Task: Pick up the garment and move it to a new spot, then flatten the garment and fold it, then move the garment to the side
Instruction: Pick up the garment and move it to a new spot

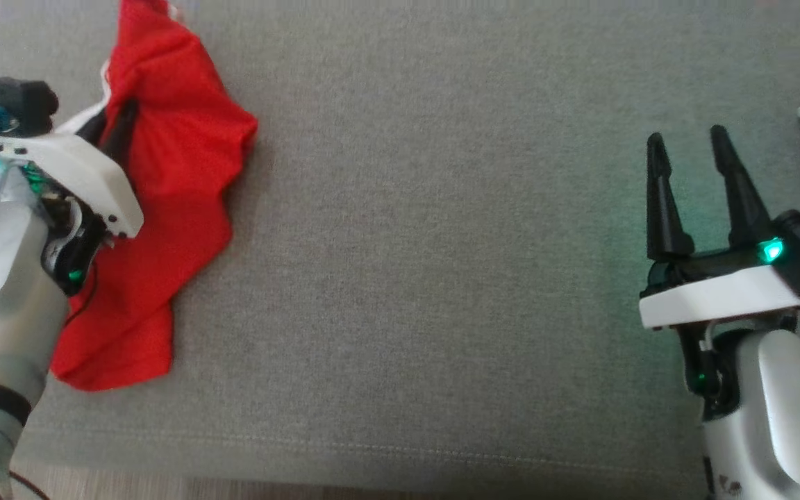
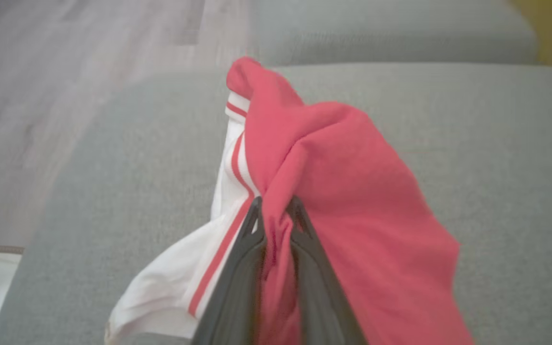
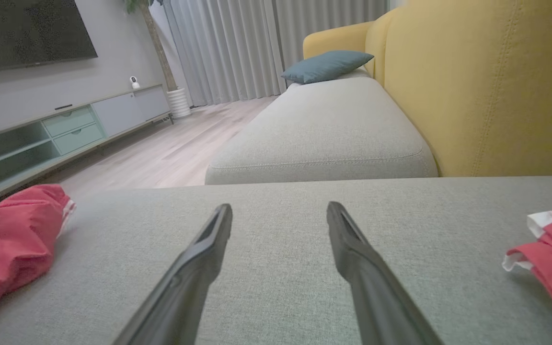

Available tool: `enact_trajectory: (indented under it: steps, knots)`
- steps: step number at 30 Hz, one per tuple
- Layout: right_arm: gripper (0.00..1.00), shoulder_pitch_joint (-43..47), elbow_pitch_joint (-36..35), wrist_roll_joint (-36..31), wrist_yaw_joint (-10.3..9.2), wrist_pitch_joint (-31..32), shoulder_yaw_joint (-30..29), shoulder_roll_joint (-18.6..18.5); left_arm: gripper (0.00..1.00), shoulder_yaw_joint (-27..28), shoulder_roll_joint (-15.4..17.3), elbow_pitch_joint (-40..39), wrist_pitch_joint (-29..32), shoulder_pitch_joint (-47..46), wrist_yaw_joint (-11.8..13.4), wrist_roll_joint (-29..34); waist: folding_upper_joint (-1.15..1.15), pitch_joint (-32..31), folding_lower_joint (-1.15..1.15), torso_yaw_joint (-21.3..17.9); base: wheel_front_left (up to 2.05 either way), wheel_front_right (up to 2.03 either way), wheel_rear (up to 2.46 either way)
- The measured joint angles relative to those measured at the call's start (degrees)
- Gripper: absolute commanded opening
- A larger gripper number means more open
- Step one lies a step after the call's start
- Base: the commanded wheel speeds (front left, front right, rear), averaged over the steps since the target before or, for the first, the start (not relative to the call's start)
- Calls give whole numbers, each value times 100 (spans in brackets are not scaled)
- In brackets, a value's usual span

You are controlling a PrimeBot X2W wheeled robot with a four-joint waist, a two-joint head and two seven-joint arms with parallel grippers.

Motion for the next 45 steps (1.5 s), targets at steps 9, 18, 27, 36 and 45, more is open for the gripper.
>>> enact_trajectory:
  steps: [9, 18, 27, 36, 45]
  knots:
    - [100, 142, 421, 319, 0, -248, 185, 0, 0, 155, -102, -552, -894, -184, 62, 182, 0, -724, 0, -194, 0, 0, 0]
    - [100, 342, 705, 651, 0, -447, 727, 0, 0, 387, -448, -2256, -945, 224, 417, 493, 0, -1188, 0, -643, 0, 0, 0]
    - [100, 271, 898, 844, 0, -654, 810, 1, 0, 145, -1181, -3130, -813, 366, 662, 512, 0, -1269, 0, -1163, 0, 0, 0]
    - [100, -153, 1082, 1180, 0, -855, 1035, -1, 0, -79, -1341, -2759, -461, 99, 717, 516, 0, -992, 0, -1726, 0, 0, 0]
    - [100, -261, 1373, 1298, 0, -956, 1147, -1, 100, -186, -1349, -1548, -735, 55, 802, 768, 0, -709, 0, -2131, 0, 0, 0]
